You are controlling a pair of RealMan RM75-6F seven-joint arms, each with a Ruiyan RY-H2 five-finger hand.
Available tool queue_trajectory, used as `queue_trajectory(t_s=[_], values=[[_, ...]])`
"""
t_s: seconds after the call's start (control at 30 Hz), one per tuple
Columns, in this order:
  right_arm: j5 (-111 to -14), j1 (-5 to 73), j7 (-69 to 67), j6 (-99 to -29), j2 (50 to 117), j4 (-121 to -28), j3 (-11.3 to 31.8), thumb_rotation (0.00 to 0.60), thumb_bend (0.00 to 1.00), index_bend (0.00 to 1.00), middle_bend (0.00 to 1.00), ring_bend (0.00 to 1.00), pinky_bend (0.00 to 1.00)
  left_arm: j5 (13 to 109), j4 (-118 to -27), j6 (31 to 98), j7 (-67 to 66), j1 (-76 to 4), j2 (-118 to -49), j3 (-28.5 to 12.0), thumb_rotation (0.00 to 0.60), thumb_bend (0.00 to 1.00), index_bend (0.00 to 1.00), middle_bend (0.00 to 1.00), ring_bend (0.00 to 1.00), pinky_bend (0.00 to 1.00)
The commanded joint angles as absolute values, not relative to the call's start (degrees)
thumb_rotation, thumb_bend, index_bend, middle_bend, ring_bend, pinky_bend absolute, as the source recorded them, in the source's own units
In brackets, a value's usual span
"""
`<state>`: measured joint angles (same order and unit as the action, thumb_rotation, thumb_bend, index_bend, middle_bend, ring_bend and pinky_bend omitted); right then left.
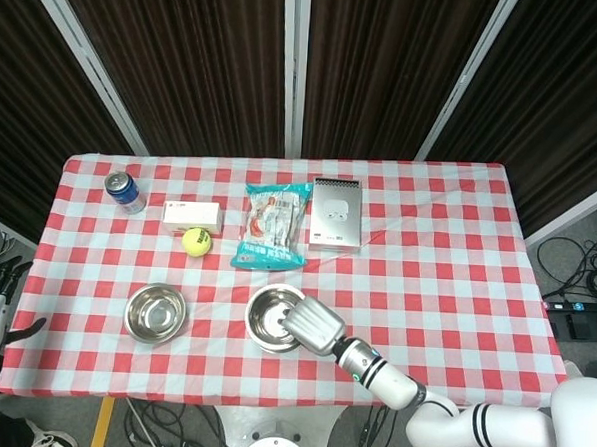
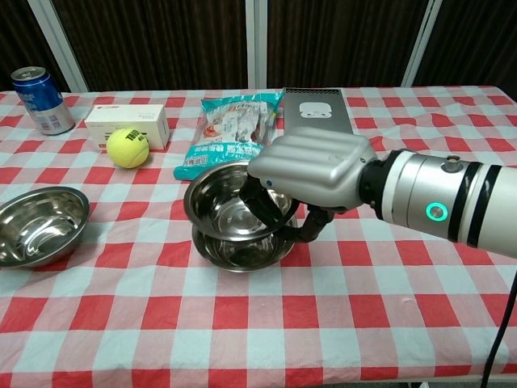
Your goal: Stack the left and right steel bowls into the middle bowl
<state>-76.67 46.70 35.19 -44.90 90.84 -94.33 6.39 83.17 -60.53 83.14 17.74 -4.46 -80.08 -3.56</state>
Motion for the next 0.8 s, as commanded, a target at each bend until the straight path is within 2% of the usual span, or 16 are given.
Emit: queue_trajectory(t_s=[0.03, 0.13, 0.3, 0.5, 0.57, 0.63, 0.73, 0.77, 0.8], values=[[-76.32, 47.22, 34.65, -44.55, 90.09, -94.46, 6.32, 0.6, 0.0, 0.4, 0.36, 0.79, 0.75, 83.19, -60.44, 83.11, 17.79, -4.49, -80.13, -3.57, 0.6, 0.18, 0.18, 0.18, 0.12, 0.19], [-76.32, 47.35, 34.48, -45.33, 89.04, -95.13, 6.38, 0.6, 0.0, 0.34, 0.3, 0.79, 0.75, 83.35, -60.43, 83.33, 17.84, -4.36, -80.14, -3.44, 0.6, 0.18, 0.18, 0.18, 0.12, 0.19], [-76.37, 46.67, 34.56, -48.04, 85.05, -98.44, 6.89, 0.6, 0.0, 0.34, 0.3, 0.79, 0.75, 83.35, -60.75, 83.43, 17.86, -4.33, -79.98, -3.5, 0.6, 0.18, 0.18, 0.18, 0.12, 0.19], [-77.24, 42.49, 31.89, -54.79, 75.19, -103.84, 7.09, 0.6, 0.0, 0.33, 0.33, 0.79, 0.75, 83.64, -61.73, 83.74, 17.64, -4.27, -79.4, -3.4, 0.6, 0.18, 0.18, 0.18, 0.12, 0.19], [-77.37, 39.68, 29.34, -58.46, 70.91, -104.61, 7.04, 0.6, 0.0, 0.33, 0.33, 0.74, 0.74, 84.08, -62.27, 83.68, 17.26, -4.41, -79.1, -3.14, 0.6, 0.18, 0.18, 0.18, 0.12, 0.19], [-78.23, 37.13, 27.04, -61.76, 67.67, -104.17, 6.65, 0.6, 0.0, 0.33, 0.33, 0.66, 0.66, 84.65, -63.04, 83.88, 16.67, -4.6, -78.8, -2.94, 0.6, 0.18, 0.18, 0.18, 0.12, 0.19], [-77.22, 32.97, 23.53, -65.6, 63.34, -102.34, 5.75, 0.6, 0.0, 0.3, 0.33, 0.49, 0.38, 85.45, -64.33, 84.35, 15.6, -4.85, -78.42, -2.75, 0.6, 0.18, 0.18, 0.18, 0.12, 0.19], [-76.05, 32.01, 22.05, -64.91, 61.42, -102.12, 5.04, 0.6, 0.0, 0.27, 0.3, 0.39, 0.26, 85.68, -64.76, 84.39, 15.25, -4.94, -78.27, -2.65, 0.6, 0.18, 0.18, 0.18, 0.12, 0.19], [-74.41, 31.23, 18.96, -62.79, 58.67, -102.48, 4.18, 0.6, 0.0, 0.24, 0.27, 0.31, 0.19, 85.96, -65.39, 84.38, 14.78, -5.08, -78.02, -2.53, 0.6, 0.18, 0.18, 0.18, 0.12, 0.19]])
